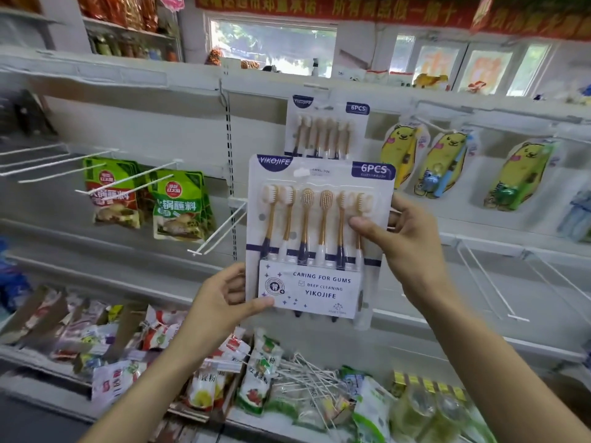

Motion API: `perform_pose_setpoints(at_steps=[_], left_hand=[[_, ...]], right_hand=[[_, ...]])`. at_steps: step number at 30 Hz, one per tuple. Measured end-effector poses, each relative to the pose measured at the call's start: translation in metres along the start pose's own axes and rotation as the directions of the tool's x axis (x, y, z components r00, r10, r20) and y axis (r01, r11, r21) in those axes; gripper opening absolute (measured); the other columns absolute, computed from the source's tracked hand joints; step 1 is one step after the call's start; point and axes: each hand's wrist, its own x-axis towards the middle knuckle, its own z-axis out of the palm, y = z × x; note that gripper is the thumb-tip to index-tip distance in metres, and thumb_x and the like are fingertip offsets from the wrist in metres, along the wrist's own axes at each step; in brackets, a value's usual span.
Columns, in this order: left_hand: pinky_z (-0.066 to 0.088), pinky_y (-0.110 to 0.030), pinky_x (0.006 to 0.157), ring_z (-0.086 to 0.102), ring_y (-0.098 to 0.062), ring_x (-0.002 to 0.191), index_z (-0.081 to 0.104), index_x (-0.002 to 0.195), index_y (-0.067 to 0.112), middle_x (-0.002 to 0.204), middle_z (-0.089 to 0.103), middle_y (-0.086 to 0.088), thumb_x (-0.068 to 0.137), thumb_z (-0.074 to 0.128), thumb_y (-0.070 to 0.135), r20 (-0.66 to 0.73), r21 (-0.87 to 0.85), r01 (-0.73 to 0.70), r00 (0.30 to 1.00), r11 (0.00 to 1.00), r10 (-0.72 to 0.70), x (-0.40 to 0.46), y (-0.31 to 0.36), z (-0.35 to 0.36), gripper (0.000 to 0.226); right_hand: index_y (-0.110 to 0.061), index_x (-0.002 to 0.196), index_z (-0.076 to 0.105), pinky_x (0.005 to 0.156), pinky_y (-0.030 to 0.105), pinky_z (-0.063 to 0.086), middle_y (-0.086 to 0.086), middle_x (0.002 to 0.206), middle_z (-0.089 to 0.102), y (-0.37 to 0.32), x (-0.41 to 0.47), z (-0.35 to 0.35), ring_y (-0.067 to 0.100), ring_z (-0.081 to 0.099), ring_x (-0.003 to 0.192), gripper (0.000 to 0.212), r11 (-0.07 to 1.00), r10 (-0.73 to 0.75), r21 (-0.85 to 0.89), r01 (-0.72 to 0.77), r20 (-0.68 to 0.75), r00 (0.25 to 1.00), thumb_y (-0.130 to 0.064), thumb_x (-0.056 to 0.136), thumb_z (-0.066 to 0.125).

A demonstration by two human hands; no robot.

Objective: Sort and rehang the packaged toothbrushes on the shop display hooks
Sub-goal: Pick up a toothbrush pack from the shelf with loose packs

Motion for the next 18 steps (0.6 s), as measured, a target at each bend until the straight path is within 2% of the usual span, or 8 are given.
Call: perform_pose_setpoints(at_steps=[4,7,12,15,18], left_hand=[[0.059,-0.026,0.082,0.074,-0.018,0.096,0.064,0.120,0.021,0.106,0.077,0.003,0.072,0.080,0.011,-0.057,0.031,-0.086,0.995,0.996,0.087,0.024,0.011,-0.004,0.051],[0.059,-0.023,0.080,0.075,-0.016,0.094,0.065,0.117,0.021,0.104,0.078,0.004,0.075,0.079,0.002,-0.094,0.044,-0.135,0.986,0.990,0.139,0.043,0.019,-0.005,0.048],[0.059,-0.023,0.079,0.075,-0.015,0.093,0.065,0.119,0.019,0.104,0.077,0.005,0.075,0.079,0.005,-0.100,0.035,-0.183,0.978,0.983,0.185,0.067,0.029,-0.005,0.048],[0.060,-0.025,0.081,0.075,-0.016,0.095,0.065,0.118,0.023,0.106,0.077,0.005,0.072,0.079,0.011,-0.091,0.029,-0.202,0.975,0.979,0.203,0.085,0.030,-0.008,0.049],[0.059,-0.020,0.075,0.075,-0.016,0.092,0.065,0.115,0.023,0.103,0.078,0.005,0.073,0.078,0.003,-0.082,0.009,-0.192,0.978,0.981,0.192,0.102,0.029,-0.010,0.048]], right_hand=[[-0.018,0.116,0.068,0.083,0.027,0.058,-0.002,0.108,0.077,-0.002,0.027,0.005,0.017,0.073,0.100,0.036,0.997,-0.077,0.001,0.077,0.006,0.997,-0.005,0.083,0.076],[-0.017,0.116,0.068,0.082,0.024,0.057,-0.001,0.109,0.077,-0.005,0.046,0.006,0.016,0.073,0.100,0.034,0.993,-0.117,0.024,0.117,0.003,0.993,-0.006,0.084,0.075],[-0.017,0.113,0.068,0.089,0.036,0.058,0.003,0.109,0.076,-0.006,0.076,0.004,0.019,0.073,0.101,0.030,0.986,-0.169,-0.008,0.169,-0.024,0.985,-0.008,0.086,0.076],[-0.016,0.113,0.069,0.090,0.038,0.058,0.003,0.109,0.076,-0.001,0.091,0.004,0.020,0.073,0.102,0.030,0.984,-0.176,-0.020,0.175,-0.045,0.983,-0.008,0.086,0.076],[-0.015,0.114,0.069,0.090,0.037,0.058,0.003,0.109,0.076,0.006,0.100,0.005,0.020,0.073,0.102,0.031,0.984,-0.178,-0.023,0.177,-0.068,0.982,-0.008,0.085,0.077]])
